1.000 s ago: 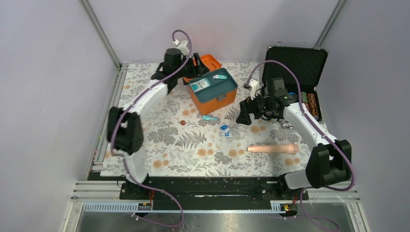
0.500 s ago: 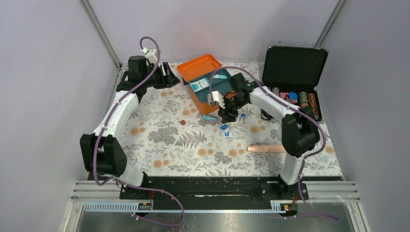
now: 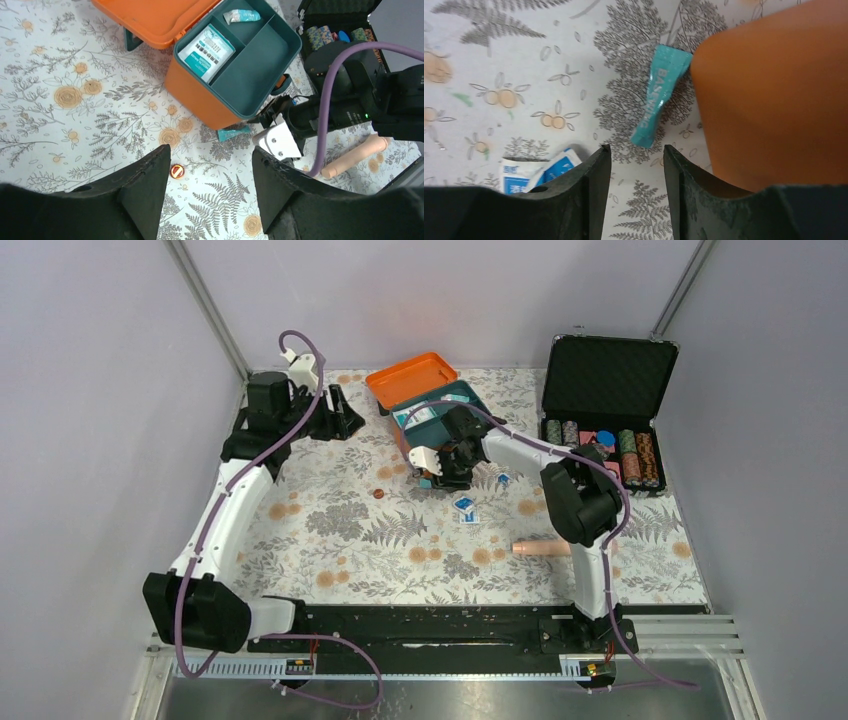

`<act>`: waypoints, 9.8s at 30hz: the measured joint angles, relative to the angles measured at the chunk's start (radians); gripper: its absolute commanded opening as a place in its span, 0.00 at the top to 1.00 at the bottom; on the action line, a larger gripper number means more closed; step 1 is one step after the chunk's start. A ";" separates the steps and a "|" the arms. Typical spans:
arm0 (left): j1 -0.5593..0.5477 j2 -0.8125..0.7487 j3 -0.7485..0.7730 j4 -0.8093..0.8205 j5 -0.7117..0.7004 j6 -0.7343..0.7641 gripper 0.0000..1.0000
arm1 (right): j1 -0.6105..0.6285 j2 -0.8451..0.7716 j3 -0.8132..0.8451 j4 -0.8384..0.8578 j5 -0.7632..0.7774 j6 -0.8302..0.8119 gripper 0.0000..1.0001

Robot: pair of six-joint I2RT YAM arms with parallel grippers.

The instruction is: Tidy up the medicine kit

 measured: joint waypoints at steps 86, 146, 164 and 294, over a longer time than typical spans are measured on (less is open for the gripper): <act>0.002 0.053 -0.061 0.042 -0.027 -0.033 0.39 | -0.144 -0.334 -0.031 0.356 -0.017 0.612 0.43; 0.004 0.071 -0.120 0.077 -0.027 -0.071 0.39 | 0.069 -0.101 0.018 -0.245 0.244 0.388 0.75; 0.006 0.074 -0.120 0.076 -0.028 -0.076 0.38 | -0.007 -0.233 0.386 -0.190 0.109 0.231 0.86; 0.038 0.126 -0.096 0.034 -0.052 -0.021 0.37 | -0.324 -0.246 -0.083 -0.075 0.122 1.064 0.37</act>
